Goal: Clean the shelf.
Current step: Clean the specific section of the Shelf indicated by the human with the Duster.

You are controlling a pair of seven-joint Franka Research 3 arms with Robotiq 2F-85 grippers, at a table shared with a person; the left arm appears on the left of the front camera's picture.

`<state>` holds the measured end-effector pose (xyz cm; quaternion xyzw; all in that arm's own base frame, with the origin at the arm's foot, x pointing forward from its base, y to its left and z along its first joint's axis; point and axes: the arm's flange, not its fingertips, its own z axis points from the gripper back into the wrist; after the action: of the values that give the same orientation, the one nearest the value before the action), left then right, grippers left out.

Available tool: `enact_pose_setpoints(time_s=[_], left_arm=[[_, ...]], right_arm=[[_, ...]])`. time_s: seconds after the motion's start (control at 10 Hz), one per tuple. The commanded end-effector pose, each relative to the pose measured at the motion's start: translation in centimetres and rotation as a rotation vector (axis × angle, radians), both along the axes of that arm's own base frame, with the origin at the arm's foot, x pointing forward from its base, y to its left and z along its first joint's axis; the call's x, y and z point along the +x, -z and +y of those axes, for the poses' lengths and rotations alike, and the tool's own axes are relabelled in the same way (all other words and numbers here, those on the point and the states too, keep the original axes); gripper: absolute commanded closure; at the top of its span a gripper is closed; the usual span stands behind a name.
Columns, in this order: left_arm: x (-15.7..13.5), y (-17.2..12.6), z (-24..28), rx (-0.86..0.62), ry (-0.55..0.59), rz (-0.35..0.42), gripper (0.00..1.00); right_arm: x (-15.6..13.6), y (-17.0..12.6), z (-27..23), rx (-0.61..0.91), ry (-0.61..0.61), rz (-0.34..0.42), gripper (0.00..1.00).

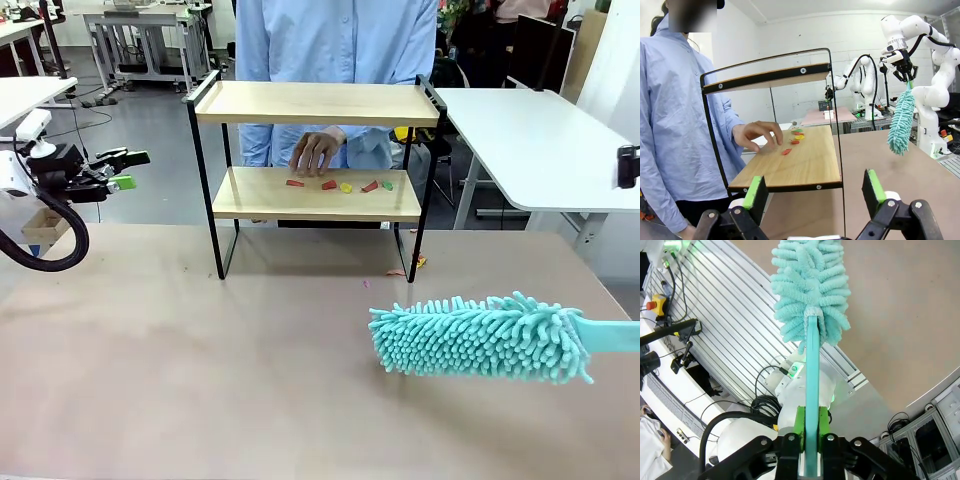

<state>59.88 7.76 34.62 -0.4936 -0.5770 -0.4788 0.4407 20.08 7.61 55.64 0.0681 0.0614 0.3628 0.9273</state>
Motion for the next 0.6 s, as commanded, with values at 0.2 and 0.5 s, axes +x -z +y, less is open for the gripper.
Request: enact_pose_setpoints(time_s=[0.2, 0.5], left_arm=[[-0.2, -0.31, 0.06, 0.003, 0.003, -0.004, 0.0], [-0.2, -0.31, 0.06, 0.003, 0.003, -0.004, 0.0]], right_arm=[[0.04, -0.28, 0.0, 0.016, -0.021, 0.003, 0.87], [0.04, -0.28, 0.0, 0.016, -0.021, 0.003, 0.87]])
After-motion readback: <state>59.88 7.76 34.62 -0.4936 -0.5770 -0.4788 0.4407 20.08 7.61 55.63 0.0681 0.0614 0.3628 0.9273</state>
